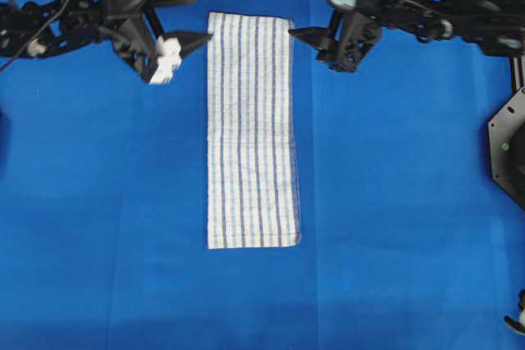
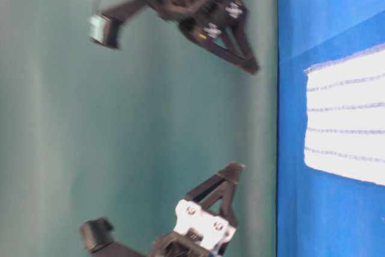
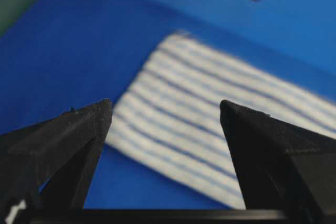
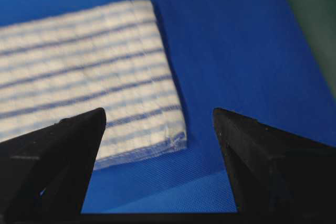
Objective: Fold the blue towel.
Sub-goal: 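Move both grippers to the strip's top end and grasp its corners, then fold the top end down toward the bottom with both grippers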
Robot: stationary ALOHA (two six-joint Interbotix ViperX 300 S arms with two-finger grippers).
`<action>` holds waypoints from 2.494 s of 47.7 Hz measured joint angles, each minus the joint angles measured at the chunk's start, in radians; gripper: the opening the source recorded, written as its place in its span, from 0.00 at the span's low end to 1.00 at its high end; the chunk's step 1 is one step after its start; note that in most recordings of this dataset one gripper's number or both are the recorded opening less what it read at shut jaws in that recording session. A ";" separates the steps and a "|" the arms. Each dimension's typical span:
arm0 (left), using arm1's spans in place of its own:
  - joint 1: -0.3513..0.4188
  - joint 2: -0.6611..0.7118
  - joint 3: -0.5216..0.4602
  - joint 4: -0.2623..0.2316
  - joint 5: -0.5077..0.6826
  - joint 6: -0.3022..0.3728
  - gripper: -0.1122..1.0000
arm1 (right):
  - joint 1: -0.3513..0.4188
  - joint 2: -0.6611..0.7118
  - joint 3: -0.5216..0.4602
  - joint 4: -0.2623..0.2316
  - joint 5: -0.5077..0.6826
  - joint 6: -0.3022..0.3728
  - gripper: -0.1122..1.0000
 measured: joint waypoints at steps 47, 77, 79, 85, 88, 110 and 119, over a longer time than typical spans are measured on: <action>0.040 0.437 -0.146 0.003 -0.178 -0.018 0.64 | -0.012 0.290 -0.069 0.049 -0.124 0.006 0.74; 0.009 0.434 -0.153 0.008 -0.175 0.028 0.14 | 0.012 0.285 -0.064 0.049 -0.124 -0.002 0.23; 0.011 0.430 -0.150 0.006 -0.166 0.044 0.14 | 0.012 0.276 -0.061 0.049 -0.123 -0.002 0.23; 0.014 0.382 -0.146 0.006 -0.137 0.083 0.14 | 0.017 0.239 -0.046 0.049 -0.120 -0.002 0.23; 0.014 0.345 -0.146 0.006 -0.118 0.094 0.14 | 0.018 0.216 -0.038 0.051 -0.117 -0.002 0.23; -0.077 0.236 -0.117 0.002 -0.046 0.094 0.14 | 0.094 0.098 0.018 0.052 -0.081 0.009 0.23; -0.193 0.173 -0.071 -0.003 -0.035 0.075 0.14 | 0.201 0.026 0.061 0.060 -0.063 0.043 0.23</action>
